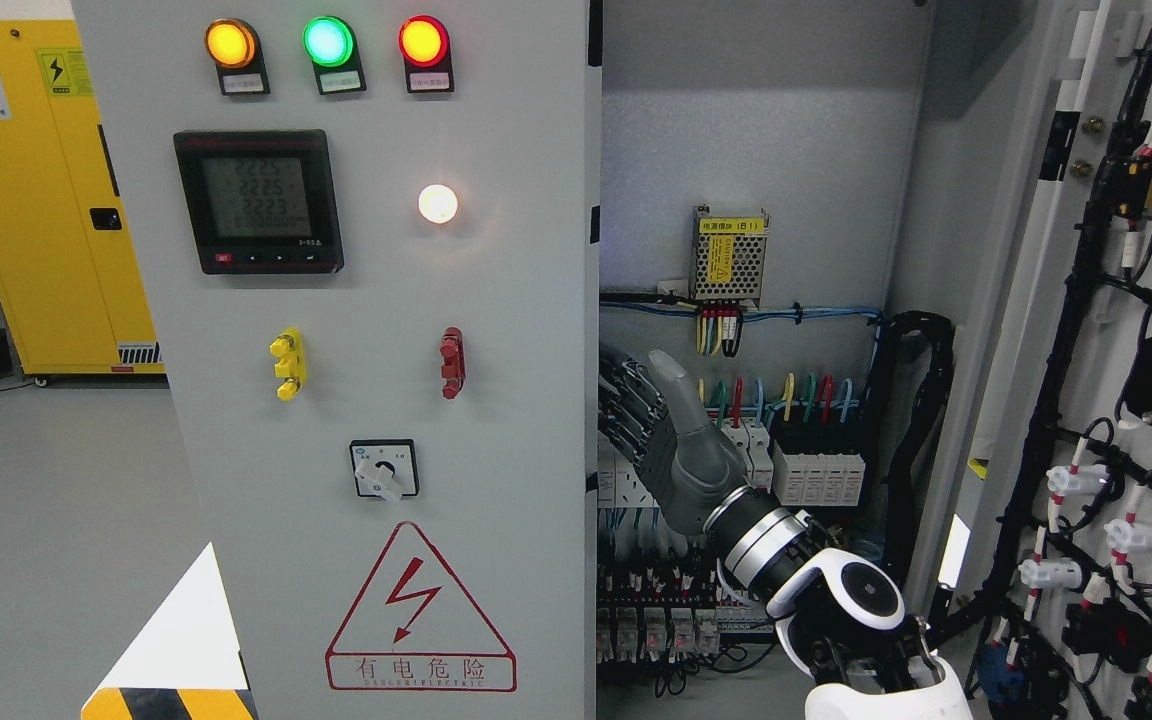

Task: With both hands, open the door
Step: 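Place the right hand palm behind the indicator-light door's inner edge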

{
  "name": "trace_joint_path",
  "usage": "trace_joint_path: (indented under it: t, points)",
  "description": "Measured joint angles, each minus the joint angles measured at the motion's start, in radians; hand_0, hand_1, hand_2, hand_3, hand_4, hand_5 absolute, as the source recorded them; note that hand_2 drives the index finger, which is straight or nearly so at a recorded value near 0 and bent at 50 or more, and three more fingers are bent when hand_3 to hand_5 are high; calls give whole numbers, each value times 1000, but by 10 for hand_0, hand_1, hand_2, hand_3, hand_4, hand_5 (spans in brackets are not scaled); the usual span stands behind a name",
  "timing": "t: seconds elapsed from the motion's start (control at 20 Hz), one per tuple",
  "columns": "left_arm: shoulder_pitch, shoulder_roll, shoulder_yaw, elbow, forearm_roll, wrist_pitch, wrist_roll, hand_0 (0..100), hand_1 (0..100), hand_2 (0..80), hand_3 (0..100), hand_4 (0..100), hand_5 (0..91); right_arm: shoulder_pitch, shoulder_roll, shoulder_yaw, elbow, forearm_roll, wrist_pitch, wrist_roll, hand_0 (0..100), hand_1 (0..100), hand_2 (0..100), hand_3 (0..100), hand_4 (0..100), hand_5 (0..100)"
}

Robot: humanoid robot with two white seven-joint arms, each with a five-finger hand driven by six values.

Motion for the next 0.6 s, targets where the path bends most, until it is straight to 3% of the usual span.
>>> trace_joint_path:
  t: [0.6]
  points:
    - [0, 0, 0, -1, 0, 0, 0, 0, 0, 0, 20, 0, 0, -29, 0, -17, 44, -5, 0, 98, 213, 69, 0, 0, 0, 0]
